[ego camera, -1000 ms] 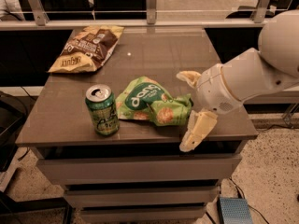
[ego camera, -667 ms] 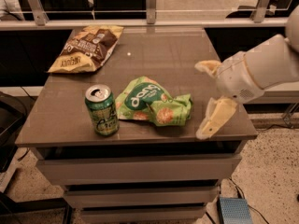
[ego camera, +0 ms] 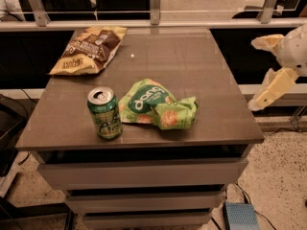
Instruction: Move green rice chip bag near green can
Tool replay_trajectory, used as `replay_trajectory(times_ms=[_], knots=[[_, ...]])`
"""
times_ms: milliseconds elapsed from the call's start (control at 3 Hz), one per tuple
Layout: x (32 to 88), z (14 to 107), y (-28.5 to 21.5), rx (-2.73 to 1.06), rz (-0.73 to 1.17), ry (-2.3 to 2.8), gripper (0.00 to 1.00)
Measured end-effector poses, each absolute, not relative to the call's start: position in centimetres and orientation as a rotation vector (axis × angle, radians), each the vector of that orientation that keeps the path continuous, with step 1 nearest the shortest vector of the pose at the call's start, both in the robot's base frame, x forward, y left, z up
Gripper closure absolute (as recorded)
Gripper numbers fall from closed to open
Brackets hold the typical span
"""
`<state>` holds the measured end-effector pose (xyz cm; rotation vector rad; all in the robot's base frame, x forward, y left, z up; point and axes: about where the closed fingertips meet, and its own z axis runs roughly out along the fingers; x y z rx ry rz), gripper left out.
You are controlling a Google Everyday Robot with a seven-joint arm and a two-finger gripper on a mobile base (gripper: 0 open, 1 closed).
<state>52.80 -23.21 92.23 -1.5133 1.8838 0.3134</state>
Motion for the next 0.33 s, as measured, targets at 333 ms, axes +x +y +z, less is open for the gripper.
replay_trajectory(times_ms=[333], knots=[[53.34, 93.66, -24.06, -1.497, 0.282, 1.871, 0.00]])
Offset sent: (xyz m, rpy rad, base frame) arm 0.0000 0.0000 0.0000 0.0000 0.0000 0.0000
